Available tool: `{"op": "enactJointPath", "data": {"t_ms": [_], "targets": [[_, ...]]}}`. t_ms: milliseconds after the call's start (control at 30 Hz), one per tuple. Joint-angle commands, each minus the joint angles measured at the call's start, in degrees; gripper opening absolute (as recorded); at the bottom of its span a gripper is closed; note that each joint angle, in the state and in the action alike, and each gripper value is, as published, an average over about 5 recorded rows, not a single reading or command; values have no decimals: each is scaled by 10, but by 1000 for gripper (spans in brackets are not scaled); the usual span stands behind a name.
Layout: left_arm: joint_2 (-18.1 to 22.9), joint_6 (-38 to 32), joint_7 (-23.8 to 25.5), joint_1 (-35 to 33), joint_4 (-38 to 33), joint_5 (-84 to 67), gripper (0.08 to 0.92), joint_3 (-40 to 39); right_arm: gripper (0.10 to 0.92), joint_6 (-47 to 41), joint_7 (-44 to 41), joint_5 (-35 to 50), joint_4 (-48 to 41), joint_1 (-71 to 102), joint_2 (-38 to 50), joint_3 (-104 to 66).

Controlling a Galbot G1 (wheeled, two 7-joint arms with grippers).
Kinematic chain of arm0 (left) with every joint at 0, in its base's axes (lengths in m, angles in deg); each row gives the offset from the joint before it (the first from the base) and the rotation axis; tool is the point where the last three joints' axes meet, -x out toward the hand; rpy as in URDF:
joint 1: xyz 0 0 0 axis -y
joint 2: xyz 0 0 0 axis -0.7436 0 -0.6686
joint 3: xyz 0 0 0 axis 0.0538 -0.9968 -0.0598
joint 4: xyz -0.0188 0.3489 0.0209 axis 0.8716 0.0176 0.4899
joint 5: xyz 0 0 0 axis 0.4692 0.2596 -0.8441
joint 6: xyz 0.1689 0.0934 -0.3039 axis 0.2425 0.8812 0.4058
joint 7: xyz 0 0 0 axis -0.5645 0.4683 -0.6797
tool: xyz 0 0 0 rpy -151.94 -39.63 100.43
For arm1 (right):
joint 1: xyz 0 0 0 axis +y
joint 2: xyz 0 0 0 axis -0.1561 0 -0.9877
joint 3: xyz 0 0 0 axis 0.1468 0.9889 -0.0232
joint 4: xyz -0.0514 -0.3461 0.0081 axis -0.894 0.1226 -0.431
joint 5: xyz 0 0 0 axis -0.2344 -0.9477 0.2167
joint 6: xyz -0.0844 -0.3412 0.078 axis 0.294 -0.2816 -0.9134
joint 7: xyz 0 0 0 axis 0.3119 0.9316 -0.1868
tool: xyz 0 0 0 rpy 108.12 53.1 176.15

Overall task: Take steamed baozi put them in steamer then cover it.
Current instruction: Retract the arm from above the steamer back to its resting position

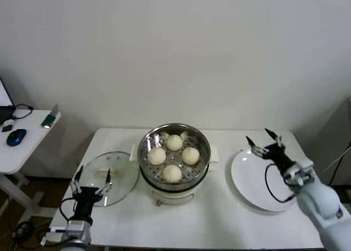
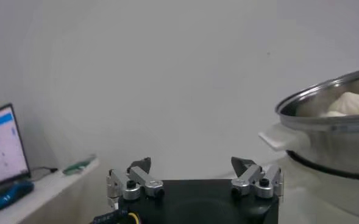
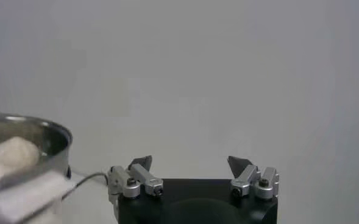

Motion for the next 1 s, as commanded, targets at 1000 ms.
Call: {"op": "enactJointPath", "data": {"t_ms": [1000], "targets": [[-79,-29,-174,98,289,661,823,-18,823,192,10,-108,-10,248,-202,-78]]}}
